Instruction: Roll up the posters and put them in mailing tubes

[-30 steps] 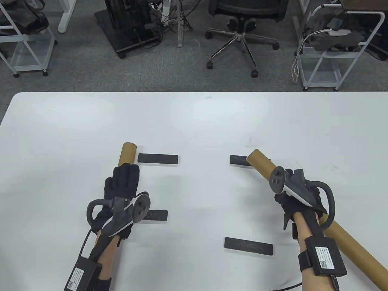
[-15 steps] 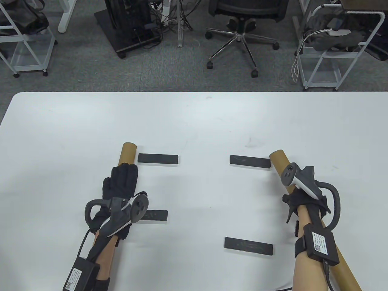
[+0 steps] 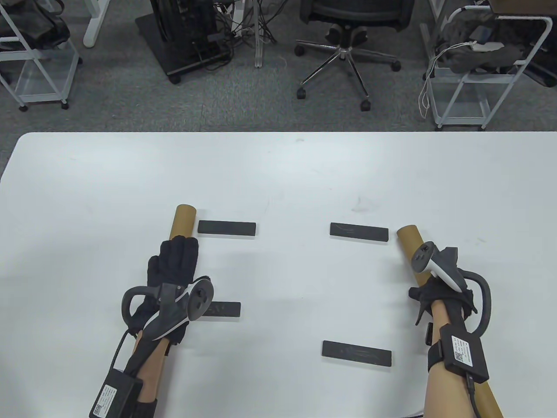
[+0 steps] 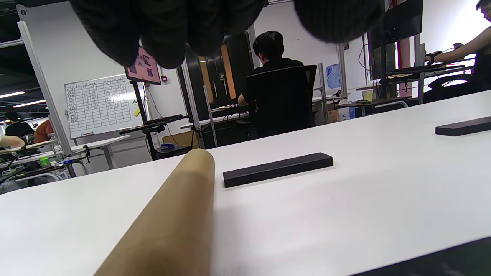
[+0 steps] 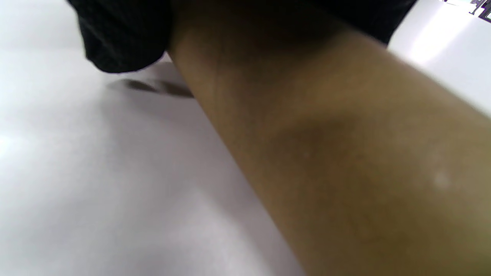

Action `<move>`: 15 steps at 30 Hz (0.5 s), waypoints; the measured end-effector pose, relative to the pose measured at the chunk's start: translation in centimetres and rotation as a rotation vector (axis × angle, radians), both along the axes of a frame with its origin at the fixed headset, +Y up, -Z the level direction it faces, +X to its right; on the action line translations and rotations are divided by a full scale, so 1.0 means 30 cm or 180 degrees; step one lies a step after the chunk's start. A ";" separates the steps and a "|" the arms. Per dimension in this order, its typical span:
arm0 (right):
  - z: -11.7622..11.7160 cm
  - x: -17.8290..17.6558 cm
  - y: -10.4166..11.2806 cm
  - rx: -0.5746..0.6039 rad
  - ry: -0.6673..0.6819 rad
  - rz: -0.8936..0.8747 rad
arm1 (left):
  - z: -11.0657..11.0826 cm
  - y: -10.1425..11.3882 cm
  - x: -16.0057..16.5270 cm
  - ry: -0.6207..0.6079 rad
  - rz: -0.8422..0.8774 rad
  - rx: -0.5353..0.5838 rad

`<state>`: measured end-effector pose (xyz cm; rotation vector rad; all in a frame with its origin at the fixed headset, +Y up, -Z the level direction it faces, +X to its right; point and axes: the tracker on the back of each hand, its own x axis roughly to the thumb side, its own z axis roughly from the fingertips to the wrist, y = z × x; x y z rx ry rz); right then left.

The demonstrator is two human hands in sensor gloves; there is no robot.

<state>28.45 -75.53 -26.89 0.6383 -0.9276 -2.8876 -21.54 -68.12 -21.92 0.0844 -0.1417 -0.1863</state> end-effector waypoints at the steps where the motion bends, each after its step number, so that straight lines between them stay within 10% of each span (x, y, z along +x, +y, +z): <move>1: 0.001 -0.002 0.001 0.0013 0.0002 0.0005 | -0.001 0.000 -0.001 0.0006 -0.0005 -0.0009; 15: 0.020 -0.116 0.135 0.0548 0.0322 0.0342 | -0.002 0.006 -0.006 0.0015 0.0019 0.0025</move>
